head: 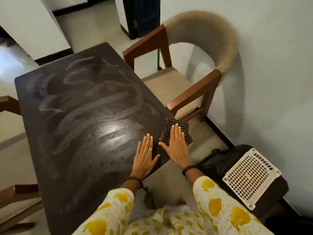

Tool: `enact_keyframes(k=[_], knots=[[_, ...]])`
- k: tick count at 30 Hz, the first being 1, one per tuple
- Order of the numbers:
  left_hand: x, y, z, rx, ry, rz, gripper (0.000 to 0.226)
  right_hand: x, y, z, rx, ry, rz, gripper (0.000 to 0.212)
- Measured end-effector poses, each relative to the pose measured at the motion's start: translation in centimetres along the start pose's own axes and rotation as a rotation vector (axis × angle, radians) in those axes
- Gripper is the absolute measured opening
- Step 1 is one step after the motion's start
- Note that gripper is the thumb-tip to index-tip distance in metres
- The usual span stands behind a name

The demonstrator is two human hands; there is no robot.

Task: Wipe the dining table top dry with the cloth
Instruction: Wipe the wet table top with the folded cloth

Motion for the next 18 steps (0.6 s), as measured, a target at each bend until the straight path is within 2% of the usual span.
enact_keyframes(k=[4, 7, 10, 15, 18], knots=[[1.3, -0.4, 0.8, 0.008, -0.076, -0.078, 0.073, 2.0, 1.6, 1.5, 0.023, -0.175, 0.155, 0.104], [1.9, -1.3, 2.2, -0.002, -0.151, -0.117, 0.073, 2.9, 1.5, 2.6, 0.018, -0.281, 0.168, 0.106], [2.2, -2.1, 2.8, 0.000, -0.185, -0.168, 0.073, 3.7, 1.3, 2.9, -0.062, -0.299, 0.143, 0.099], [2.6, -2.1, 2.2, -0.027, -0.119, -0.176, 0.063, 4.3, 0.7, 3.2, -0.300, -0.309, 0.029, 0.075], [2.7, -1.7, 1.5, -0.072, -0.081, -0.207, 0.062, 5.3, 1.2, 2.2, -0.324, -0.307, -0.018, 0.061]])
Point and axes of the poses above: each hand's wrist, its own x-axis towards the middle knuckle, its own z-axis out of the palm, y = z × x, the point moved 10 cm from there along x, towards the middle knuckle, and after that the axes turned 11 degrees about -x, right-handed, at the moved point
